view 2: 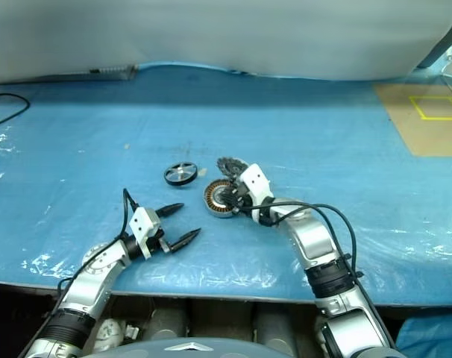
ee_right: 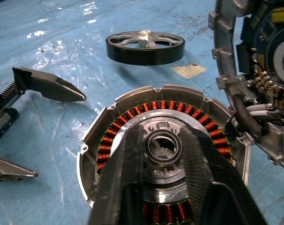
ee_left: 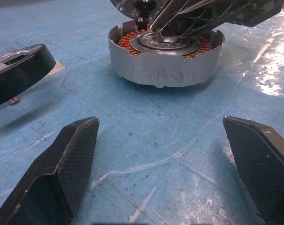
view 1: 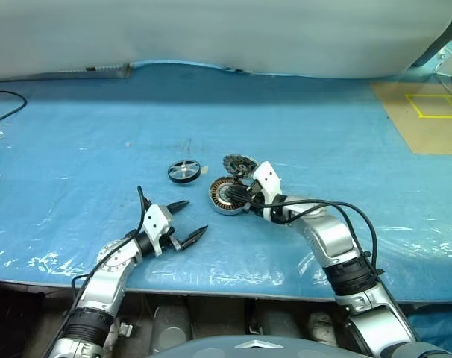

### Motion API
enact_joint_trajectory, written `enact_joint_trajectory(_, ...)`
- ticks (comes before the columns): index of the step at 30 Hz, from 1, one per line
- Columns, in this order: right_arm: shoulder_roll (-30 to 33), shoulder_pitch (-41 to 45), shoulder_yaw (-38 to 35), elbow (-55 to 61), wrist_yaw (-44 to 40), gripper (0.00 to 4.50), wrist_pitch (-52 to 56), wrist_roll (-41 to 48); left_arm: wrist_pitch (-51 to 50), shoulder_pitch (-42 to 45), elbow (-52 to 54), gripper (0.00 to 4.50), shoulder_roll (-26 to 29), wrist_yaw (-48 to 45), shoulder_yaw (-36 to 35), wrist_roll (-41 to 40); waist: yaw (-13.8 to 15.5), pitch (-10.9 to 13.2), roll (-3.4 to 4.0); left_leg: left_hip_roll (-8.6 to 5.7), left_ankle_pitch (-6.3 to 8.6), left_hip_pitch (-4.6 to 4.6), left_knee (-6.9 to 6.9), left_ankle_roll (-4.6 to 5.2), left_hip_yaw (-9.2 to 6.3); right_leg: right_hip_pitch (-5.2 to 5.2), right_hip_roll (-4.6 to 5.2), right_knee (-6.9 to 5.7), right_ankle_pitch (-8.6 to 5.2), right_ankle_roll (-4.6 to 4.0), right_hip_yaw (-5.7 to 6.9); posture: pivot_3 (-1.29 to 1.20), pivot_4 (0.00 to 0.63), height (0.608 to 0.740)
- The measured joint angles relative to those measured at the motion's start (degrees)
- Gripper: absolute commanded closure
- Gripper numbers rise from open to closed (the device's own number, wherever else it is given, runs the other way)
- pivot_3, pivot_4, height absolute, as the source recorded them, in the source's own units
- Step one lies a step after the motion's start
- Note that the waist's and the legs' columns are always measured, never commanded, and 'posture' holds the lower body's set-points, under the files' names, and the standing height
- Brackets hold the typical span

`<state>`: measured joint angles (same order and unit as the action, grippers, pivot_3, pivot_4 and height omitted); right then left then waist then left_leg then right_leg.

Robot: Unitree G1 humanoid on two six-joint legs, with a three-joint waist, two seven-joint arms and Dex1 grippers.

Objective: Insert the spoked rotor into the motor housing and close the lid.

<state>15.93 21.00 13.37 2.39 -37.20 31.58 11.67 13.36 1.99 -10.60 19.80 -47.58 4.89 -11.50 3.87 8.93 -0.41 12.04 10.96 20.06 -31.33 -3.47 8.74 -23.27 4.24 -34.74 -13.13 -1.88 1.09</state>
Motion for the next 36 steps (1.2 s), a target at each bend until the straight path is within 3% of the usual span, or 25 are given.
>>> enact_joint_trajectory(1,-0.1,0.0,0.0,0.0,0.1,1.95,0.0,0.0,0.1,0.1,-0.1,0.0,0.0,0.0,0.0,0.0,0.0,0.0,0.0,0.0,0.0,0.0,0.0,0.0,0.0,0.0,0.0,0.0,0.0,0.0,0.0,0.0,0.15,0.74)
enact_joint_trajectory(7,-0.1,0.0,-1.1,0.9,-0.2,1.95,2.2,1.2,0.8,0.5,-0.8,0.0,-0.2,0.4,0.0,0.3,0.0,0.0,0.0,0.0,0.0,0.01,0.0,0.0,0.0,0.0,0.01,0.0,0.0,0.0,0.0,0.0,0.15,0.74)
enact_joint_trajectory(10,1.3,-0.1,-1.8,3.4,-0.9,2.57,5.0,2.6,1.3,0.5,-1.1,0.0,-0.2,0.6,0.0,0.3,0.0,0.0,0.0,-0.01,0.0,0.02,0.0,0.0,0.0,0.0,0.01,0.01,0.0,0.0,0.0,0.0,0.15,0.74)
enact_joint_trajectory(15,2.7,-0.1,-3.0,7.8,-1.3,4.32,8.4,4.6,1.7,0.6,-1.5,0.0,-0.2,0.6,-0.1,0.3,0.0,0.0,0.0,0.0,0.0,0.0,0.0,0.0,0.0,0.0,0.01,0.0,0.0,0.0,0.0,0.0,0.15,0.74)
enact_joint_trajectory(16,3.0,0.0,-3.1,8.2,-1.3,4.45,9.0,4.8,1.7,0.7,-1.5,0.0,-0.2,0.5,-0.1,0.3,0.0,0.0,0.0,-0.01,0.0,0.0,-0.01,0.0,0.0,0.0,0.01,-0.01,0.0,0.0,-0.01,0.0,0.15,0.74)
enact_joint_trajectory(36,2.3,-1.2,-1.8,2.6,-1.2,4.45,4.2,2.9,1.0,1.4,-1.8,0.0,-0.1,0.6,-0.1,0.2,0.0,0.0,0.0,-0.01,0.0,0.02,-0.01,0.0,0.0,0.0,0.01,0.0,0.0,0.0,-0.01,0.0,0.15,0.74)
